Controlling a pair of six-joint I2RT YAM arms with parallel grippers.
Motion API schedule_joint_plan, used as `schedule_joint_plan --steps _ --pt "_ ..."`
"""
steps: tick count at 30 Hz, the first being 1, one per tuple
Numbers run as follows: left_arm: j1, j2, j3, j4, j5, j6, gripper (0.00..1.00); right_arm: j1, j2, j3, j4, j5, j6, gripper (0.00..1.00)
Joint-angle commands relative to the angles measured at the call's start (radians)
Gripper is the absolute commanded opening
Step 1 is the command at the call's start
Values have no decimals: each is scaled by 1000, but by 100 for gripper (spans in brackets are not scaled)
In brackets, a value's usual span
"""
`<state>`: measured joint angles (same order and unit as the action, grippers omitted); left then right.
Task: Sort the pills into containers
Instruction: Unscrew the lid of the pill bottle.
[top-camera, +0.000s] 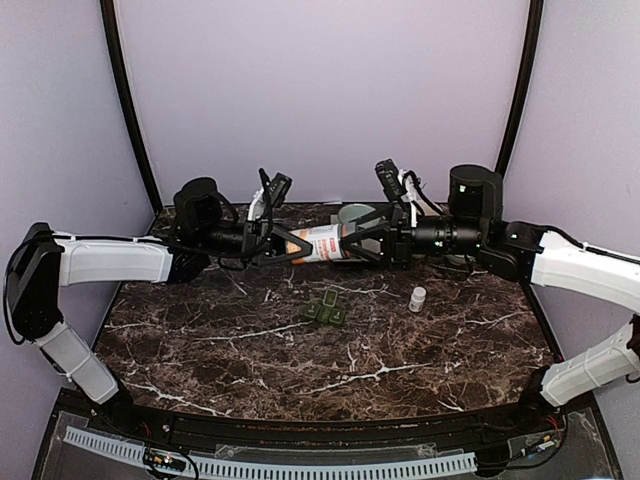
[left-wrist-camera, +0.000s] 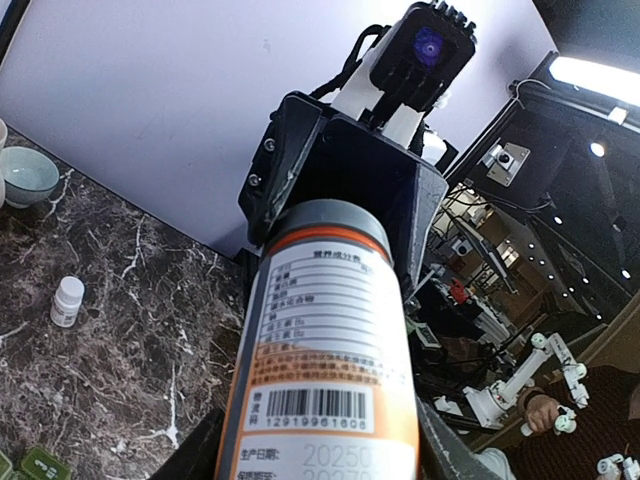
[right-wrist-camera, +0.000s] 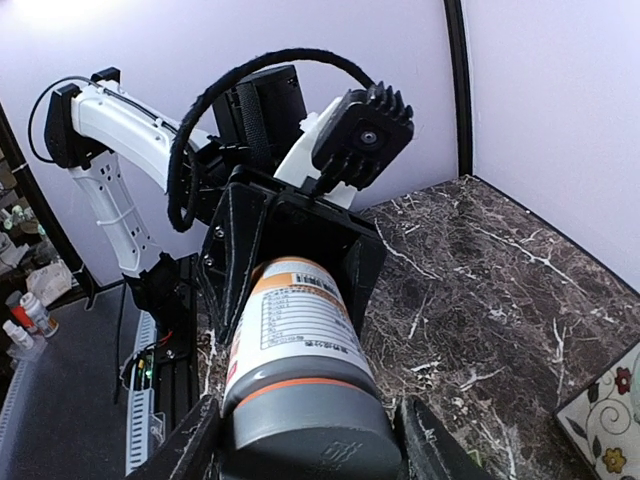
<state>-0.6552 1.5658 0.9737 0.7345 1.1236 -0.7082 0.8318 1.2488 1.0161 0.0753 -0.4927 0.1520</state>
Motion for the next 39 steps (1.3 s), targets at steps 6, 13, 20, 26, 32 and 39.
schedule_joint_plan --steps 6,13,20,26,32,39 --pt "27 -23 32 80 62 -33 5 3 -13 -4 -13 71 -56 79" --pt "26 -63 24 -69 -13 134 5 4 -33 7 11 47 41 95" --pt "27 -90 -2 -83 -81 209 5 3 -55 -6 27 66 214 96" --pt "25 -114 -25 -92 -112 281 5 -1 -24 8 65 87 481 94" --pt "23 -127 -36 -113 -123 318 5 -17 49 34 104 36 669 92" --pt "17 -138 -40 -148 -141 358 5 -19 89 67 105 11 722 85"
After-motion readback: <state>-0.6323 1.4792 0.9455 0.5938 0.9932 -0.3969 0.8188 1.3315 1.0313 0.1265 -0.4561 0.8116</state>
